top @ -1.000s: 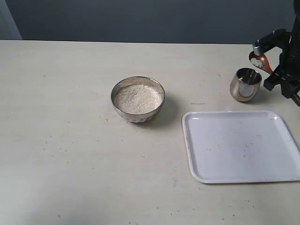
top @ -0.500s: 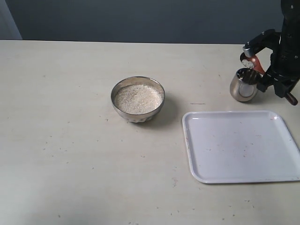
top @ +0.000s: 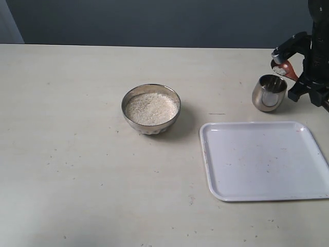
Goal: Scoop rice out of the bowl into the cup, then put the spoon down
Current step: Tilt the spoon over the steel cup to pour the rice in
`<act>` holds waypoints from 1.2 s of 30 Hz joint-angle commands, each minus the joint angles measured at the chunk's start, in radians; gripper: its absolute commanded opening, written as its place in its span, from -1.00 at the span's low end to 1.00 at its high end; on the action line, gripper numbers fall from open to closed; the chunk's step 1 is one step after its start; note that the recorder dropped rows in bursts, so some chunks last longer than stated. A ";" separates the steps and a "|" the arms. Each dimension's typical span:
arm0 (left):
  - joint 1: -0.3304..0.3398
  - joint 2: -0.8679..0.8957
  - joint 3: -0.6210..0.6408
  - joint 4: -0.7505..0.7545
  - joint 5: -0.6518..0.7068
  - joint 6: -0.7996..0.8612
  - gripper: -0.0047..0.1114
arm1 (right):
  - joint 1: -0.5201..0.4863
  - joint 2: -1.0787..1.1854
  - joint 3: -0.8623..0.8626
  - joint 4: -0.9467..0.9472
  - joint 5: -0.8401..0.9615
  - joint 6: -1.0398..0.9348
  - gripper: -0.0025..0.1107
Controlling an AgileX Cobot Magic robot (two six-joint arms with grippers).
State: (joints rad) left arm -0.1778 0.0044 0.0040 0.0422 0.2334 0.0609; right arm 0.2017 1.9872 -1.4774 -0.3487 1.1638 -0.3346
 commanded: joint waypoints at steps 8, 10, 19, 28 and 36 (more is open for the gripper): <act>-0.004 -0.004 -0.004 0.001 -0.001 -0.007 -0.91 | -0.002 0.000 0.000 -0.032 0.017 0.034 -0.97; -0.004 -0.004 -0.004 0.001 -0.001 -0.007 -0.91 | -0.002 0.000 0.000 -0.035 0.017 0.034 -0.97; -0.004 -0.004 -0.004 0.001 -0.001 -0.007 -0.91 | 0.001 0.000 0.000 -0.036 0.036 0.059 -0.97; -0.004 -0.004 -0.004 0.001 -0.001 -0.007 -0.91 | 0.061 0.012 0.000 -0.102 0.057 0.085 -0.97; -0.004 -0.004 -0.004 0.001 -0.001 -0.007 -0.91 | 0.061 0.012 0.000 -0.106 0.057 0.115 -0.97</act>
State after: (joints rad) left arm -0.1778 0.0044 0.0040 0.0422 0.2334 0.0609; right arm 0.2647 2.0001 -1.4774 -0.4264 1.2196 -0.2415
